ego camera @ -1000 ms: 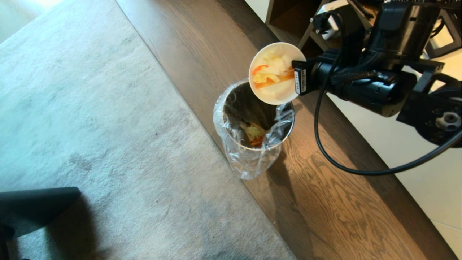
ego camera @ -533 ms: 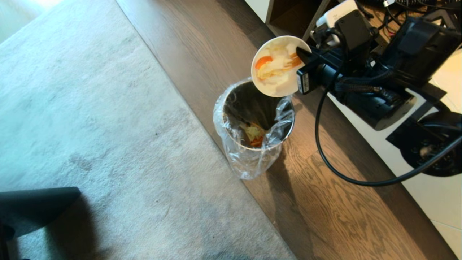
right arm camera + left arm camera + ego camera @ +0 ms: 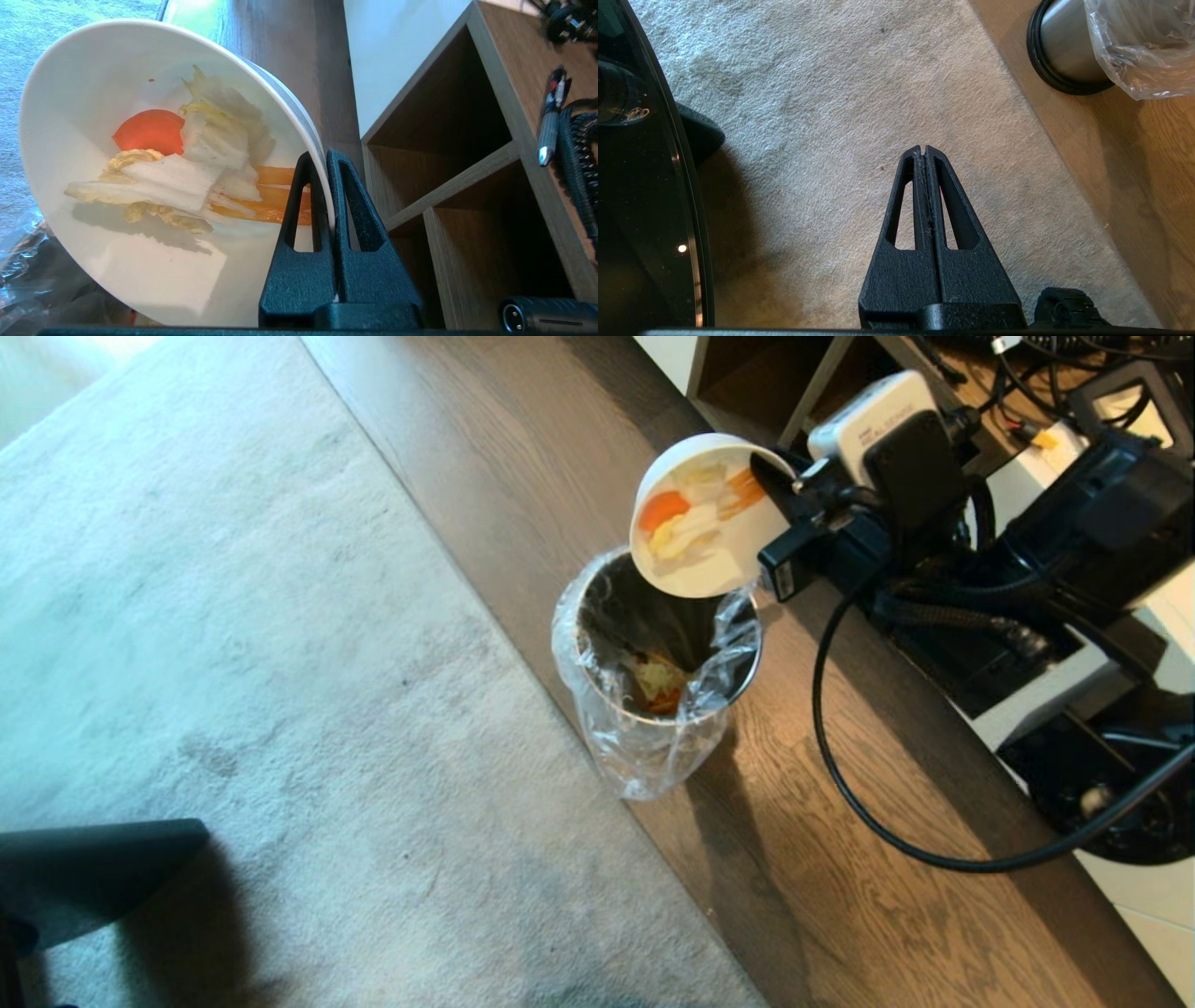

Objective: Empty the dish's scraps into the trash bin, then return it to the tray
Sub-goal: Pour the leftover food from the bowl into the trash can

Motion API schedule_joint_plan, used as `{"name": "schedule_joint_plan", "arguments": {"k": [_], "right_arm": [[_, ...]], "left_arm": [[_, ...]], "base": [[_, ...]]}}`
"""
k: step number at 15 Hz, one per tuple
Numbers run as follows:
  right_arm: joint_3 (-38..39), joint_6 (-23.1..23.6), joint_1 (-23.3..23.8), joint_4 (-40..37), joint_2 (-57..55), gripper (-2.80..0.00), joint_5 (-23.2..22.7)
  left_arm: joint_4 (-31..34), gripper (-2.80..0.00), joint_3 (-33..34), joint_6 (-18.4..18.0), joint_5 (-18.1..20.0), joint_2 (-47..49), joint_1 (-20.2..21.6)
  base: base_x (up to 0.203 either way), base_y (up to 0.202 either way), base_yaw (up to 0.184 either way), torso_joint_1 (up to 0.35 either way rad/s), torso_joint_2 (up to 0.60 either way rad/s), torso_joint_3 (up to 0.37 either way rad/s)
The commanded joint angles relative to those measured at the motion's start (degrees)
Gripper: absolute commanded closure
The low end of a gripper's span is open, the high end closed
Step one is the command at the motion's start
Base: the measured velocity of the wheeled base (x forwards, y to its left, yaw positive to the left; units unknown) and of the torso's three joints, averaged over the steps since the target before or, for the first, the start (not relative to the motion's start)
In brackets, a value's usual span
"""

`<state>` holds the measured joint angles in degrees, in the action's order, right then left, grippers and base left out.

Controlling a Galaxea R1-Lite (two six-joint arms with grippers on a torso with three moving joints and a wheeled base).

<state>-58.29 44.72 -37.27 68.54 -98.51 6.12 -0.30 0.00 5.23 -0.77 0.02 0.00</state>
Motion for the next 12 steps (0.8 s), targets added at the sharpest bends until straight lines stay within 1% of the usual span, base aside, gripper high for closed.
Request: {"name": "schedule_joint_plan", "arguments": {"k": [1, 4, 8, 12], "right_arm": [[2.0, 1.9, -0.9, 3.9, -0.4, 0.00, -0.4], [4.3, 5.4, -1.0, 8.6, -0.6, 0.00, -3.0], [4.4, 9.5, -1.0, 15.7, -3.2, 0.00, -4.9], [4.2, 10.4, -1.0, 17.4, -4.3, 0.00, -5.9]], "left_arm": [[0.0, 0.00, 0.0, 0.0, 0.0, 0.0, 0.0], [0.0, 0.00, 0.0, 0.0, 0.0, 0.0, 0.0], [0.0, 0.00, 0.0, 0.0, 0.0, 0.0, 0.0], [0.0, 0.00, 0.0, 0.0, 0.0, 0.0, 0.0]], "base": [[0.000, 0.000, 0.000, 0.000, 0.00, 0.000], [0.000, 0.000, 0.000, 0.000, 0.00, 0.000], [0.000, 0.000, 0.000, 0.000, 0.00, 0.000], [0.000, 0.000, 0.000, 0.000, 0.00, 0.000]]}}
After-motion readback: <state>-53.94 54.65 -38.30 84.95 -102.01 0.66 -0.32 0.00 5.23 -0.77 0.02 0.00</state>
